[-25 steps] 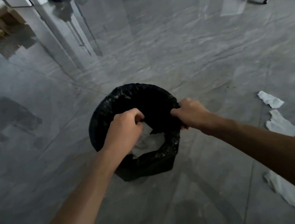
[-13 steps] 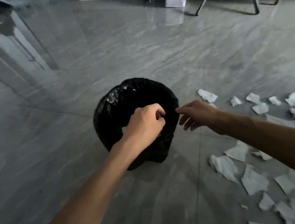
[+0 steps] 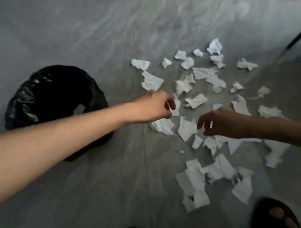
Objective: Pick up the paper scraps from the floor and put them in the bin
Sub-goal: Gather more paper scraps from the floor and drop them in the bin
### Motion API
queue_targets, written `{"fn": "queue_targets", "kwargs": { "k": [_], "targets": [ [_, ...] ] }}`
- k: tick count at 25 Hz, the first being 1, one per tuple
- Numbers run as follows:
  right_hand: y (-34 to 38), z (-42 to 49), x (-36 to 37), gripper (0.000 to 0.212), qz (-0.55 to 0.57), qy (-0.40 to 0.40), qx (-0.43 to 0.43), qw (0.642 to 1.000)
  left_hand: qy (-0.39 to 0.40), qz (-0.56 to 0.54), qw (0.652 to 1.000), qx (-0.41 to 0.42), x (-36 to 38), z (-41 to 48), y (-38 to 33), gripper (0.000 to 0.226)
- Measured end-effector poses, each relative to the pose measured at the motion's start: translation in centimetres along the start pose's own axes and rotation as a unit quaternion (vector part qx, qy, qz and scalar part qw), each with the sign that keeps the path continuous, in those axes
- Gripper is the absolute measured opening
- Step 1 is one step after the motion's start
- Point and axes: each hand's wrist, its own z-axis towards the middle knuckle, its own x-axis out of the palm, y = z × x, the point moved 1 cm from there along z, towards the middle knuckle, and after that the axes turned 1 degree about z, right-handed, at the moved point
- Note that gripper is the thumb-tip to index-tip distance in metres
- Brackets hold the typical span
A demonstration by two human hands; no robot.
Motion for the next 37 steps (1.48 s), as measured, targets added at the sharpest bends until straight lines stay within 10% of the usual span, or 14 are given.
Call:
{"fn": "queue_targets", "kwargs": {
  "k": [5,13,21,29,37],
  "targets": [
    [-4.8,-2.8,12.8,0.047,-0.104,0.085,-0.019,0.991,0.118,0.027,0.992,0.021,9.9,1.8,0.2,0.027],
    [-7.3,-3.8,12.5,0.014,0.069,-0.117,0.003,0.991,0.101,0.144,0.972,0.153,25.5,0.2,-0.9,0.065],
    [-11.4,-9.0,16.7,0.043,-0.054,0.069,-0.037,0.995,0.044,0.009,0.992,0.119,23.0,3.4,0.6,0.011],
    [-9.6,-6.5,15.7,0.019,0.058,-0.061,-0.048,0.995,0.000,0.013,0.988,0.152,17.3,2.7,0.7,0.006],
    [-7.1,-5.7,13.0,0.020,0.138,-0.167,0.016,0.976,0.195,0.129,0.943,0.237,22.5,-1.6,0.3,0.012]
  ]
}}
